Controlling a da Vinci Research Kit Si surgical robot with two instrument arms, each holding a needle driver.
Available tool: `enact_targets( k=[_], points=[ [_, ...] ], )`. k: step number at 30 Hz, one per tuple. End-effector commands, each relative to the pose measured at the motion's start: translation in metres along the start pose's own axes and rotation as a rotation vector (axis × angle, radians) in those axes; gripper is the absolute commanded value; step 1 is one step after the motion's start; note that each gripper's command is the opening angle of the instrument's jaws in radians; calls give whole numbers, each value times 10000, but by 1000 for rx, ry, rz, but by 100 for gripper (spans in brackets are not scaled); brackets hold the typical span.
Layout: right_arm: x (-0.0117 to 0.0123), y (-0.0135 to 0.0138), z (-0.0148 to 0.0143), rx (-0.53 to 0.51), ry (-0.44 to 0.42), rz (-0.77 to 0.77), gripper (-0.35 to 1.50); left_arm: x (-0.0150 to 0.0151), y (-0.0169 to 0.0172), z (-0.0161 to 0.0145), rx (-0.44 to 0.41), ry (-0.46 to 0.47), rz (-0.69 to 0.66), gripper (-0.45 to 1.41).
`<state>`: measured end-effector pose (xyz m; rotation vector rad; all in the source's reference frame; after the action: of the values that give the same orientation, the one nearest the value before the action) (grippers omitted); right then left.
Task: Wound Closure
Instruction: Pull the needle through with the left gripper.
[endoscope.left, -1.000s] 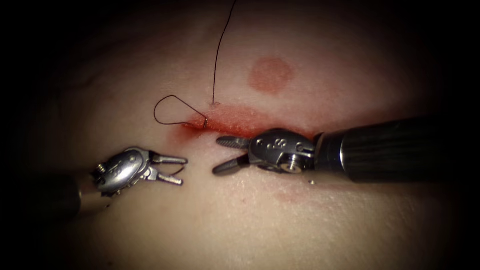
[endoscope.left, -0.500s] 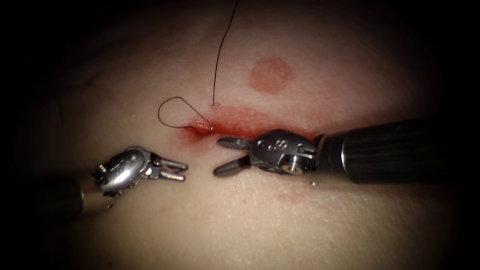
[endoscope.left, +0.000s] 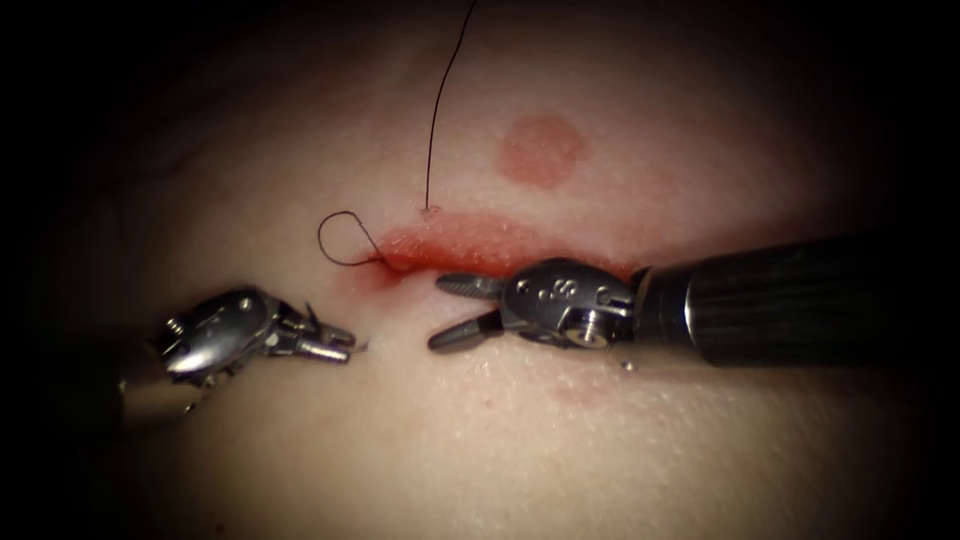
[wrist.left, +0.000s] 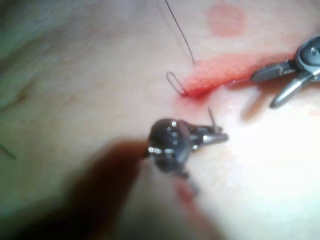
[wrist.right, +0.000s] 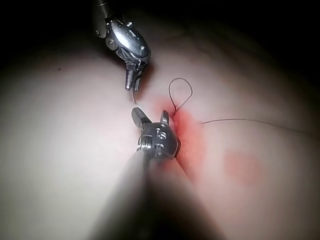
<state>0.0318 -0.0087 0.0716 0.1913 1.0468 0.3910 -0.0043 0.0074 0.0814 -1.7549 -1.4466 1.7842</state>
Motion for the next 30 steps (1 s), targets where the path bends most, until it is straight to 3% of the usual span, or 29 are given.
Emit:
enact_targets(
  k=[1, 11, 20, 24, 25, 26, 28, 30],
  points=[
    [-4, -4, 7, 3, 0, 1, 135, -3, -6, 3, 23, 19, -70, -35],
    [-4, -2, 6, 3, 0, -3, 133, 4, -8, 0, 32, 3, -441, -35],
    [-12, 2, 11, 7, -2, 7, 126, 29, 18, 0, 32, 19, -485, -35],
    [-30, -8, 37, 84, 17, 12, 76, 46, 30, 0, 38, 45, -427, -35],
    [-30, -8, 37, 84, 17, 12, 76, 46, 30, 0, 38, 45, -427, -35],
    [-38, -17, 50, 117, 16, 0, 24, 48, 31, 0, 37, 44, -417, -35],
    [-49, -26, 63, 146, -2, -23, -10, 48, 29, 0, 38, 45, -412, -35],
    [-58, -26, 68, 142, -16, -41, -15, 49, 29, -1, 40, 50, -414, -35]
  ],
)
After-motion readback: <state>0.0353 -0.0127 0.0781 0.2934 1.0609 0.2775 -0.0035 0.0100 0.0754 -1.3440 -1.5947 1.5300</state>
